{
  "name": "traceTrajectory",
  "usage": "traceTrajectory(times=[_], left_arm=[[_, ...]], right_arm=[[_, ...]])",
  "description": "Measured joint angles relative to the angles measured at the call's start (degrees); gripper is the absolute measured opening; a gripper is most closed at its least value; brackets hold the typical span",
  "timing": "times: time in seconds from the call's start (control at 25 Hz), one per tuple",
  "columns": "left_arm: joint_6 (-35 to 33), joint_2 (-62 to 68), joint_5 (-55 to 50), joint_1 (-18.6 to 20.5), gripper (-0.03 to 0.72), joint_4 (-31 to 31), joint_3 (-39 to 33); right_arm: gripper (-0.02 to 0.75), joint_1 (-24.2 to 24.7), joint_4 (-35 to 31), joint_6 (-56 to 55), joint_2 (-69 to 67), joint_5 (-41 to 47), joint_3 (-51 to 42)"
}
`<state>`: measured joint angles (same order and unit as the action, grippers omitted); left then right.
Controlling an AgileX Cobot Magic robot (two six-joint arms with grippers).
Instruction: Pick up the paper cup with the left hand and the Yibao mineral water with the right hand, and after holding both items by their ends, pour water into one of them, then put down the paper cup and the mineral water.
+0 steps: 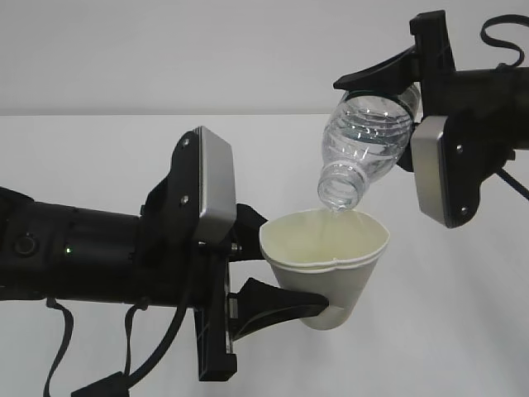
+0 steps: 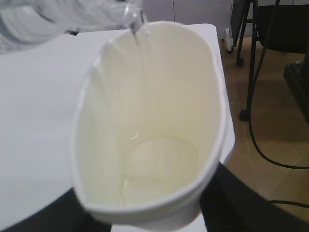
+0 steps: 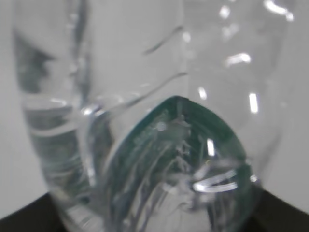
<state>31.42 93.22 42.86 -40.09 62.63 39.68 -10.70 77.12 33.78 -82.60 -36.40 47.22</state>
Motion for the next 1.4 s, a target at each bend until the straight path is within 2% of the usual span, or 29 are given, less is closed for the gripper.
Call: traceTrajectory(times=[1.4], left_arm=[[0.00, 0.00, 0.00, 0.00, 0.363, 0.00, 0.00]], right_arm=[[0.453, 0.00, -0.12, 0.39, 0.00, 0.09, 0.00]])
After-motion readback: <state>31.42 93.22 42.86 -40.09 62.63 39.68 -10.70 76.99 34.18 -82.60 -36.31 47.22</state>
